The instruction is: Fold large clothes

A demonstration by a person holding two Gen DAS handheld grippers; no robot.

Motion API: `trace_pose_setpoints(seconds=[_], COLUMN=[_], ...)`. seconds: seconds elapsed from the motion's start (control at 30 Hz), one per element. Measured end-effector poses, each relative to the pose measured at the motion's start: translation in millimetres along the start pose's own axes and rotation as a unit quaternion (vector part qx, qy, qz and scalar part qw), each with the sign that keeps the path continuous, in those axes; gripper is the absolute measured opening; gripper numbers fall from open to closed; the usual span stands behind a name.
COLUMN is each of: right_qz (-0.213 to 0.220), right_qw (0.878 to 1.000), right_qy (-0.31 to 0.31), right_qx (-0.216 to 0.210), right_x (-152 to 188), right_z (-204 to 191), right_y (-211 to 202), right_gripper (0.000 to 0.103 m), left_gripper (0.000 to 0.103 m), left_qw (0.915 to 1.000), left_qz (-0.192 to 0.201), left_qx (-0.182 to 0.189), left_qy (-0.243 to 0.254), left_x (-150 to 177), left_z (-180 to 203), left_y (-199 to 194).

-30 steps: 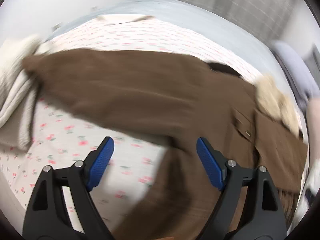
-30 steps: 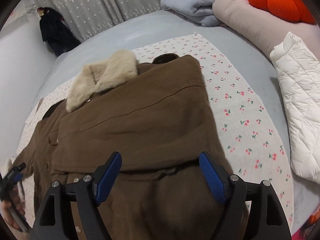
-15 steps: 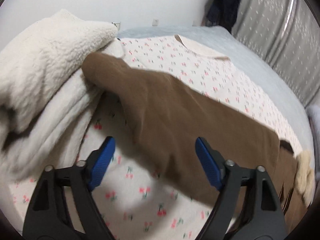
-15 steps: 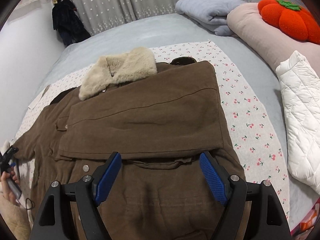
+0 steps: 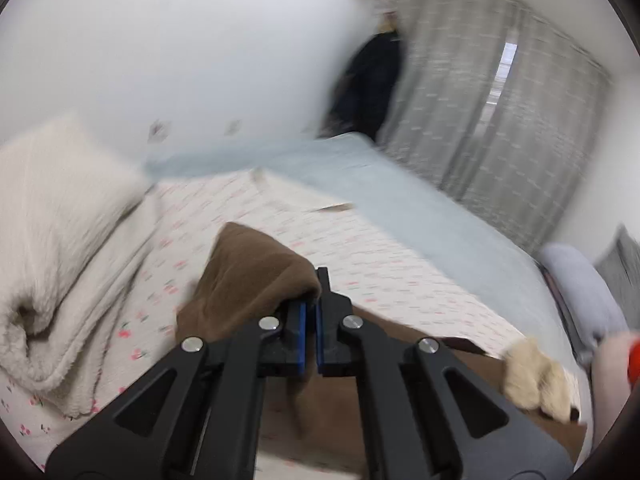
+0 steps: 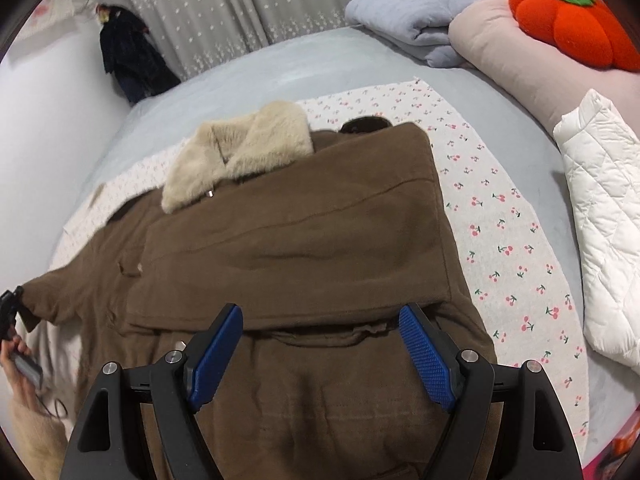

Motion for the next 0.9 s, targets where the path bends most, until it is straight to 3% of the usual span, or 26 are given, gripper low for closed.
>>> trace_pose_setpoints(seconds=[0.2,0.33,0.43,0.5,0.57,0.67,0.7,0.77,0.8,0.87,0.9], right_qz=[0.002,-0.005,-0.011,-0.015,-0.018,-0.021,-0.023,-0.03,-0.034,-0.038,-0.038], right_qw=[0.998,0.997,0.997,0.996,0.996,0.996,0.996,0.995,0.995,0.995,0.995], right_qy=[0.016,0.033,0.044,0.047,0.05,0.052,0.052,0.055,0.057,0.059,0.057], right_qx=[-0.057,-0.069,-0.069,-0.075,-0.076,-0.075,-0.074,-0.073,-0.073,-0.072,-0.071], right_x=[-7.5,-9.1,-9.5,-9.1,-8.8,-7.3,-6.6,-4.4,-3.0,-1.5,-0.9], right_z=[-10.9,-9.1,-6.9,-7.2,-6.3,-5.0,-4.3,-3.6,-3.7,-4.6,-6.4], right_y=[-7.2,-1.4,5.4,8.2,10.3,15.3,17.0,22.0,24.1,26.4,26.1], right_gripper=[0.082,0.082,0.082,0.082,0.082,0.082,0.082,0.082,0.082,0.082,0.082], left_gripper=[0.004,0.004,0.005,0.005,0.005,0.008,0.013,0.013,0.013,0.015,0.028], left_qw=[0.9914,0.9713,0.9454,0.9223,0.9048,0.8808,0.8634,0.8353,0.8295,0.8343,0.834], left_qz=[-0.031,-0.084,-0.141,-0.189,-0.229,-0.302,-0.348,-0.421,-0.433,-0.415,-0.417], left_qx=[0.1,0.18,0.241,0.278,0.293,0.299,0.306,0.294,0.288,0.296,0.297], left_qy=[0.078,0.13,0.169,0.191,0.207,0.208,0.199,0.196,0.203,0.21,0.207], left_x=[13.6,56.3,107.0,151.1,189.7,244.5,270.9,314.9,326.2,320.8,314.7], left_z=[126.9,214.9,275.0,309.8,330.0,330.8,326.2,311.3,304.5,302.4,301.6], left_y=[-6.8,-7.9,-6.6,-6.8,-10.9,0.1,5.5,12.1,11.4,5.0,-3.2])
Point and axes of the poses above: each gripper's, at about its wrist camera, not at the fingertips, and y roughly the way its jaws point, z to its right, x to its underside, the point moved 10 cm from there along y, roughly the way its jaws point, and after that the axes turned 14 degrees about x, right-handed, at the moved point
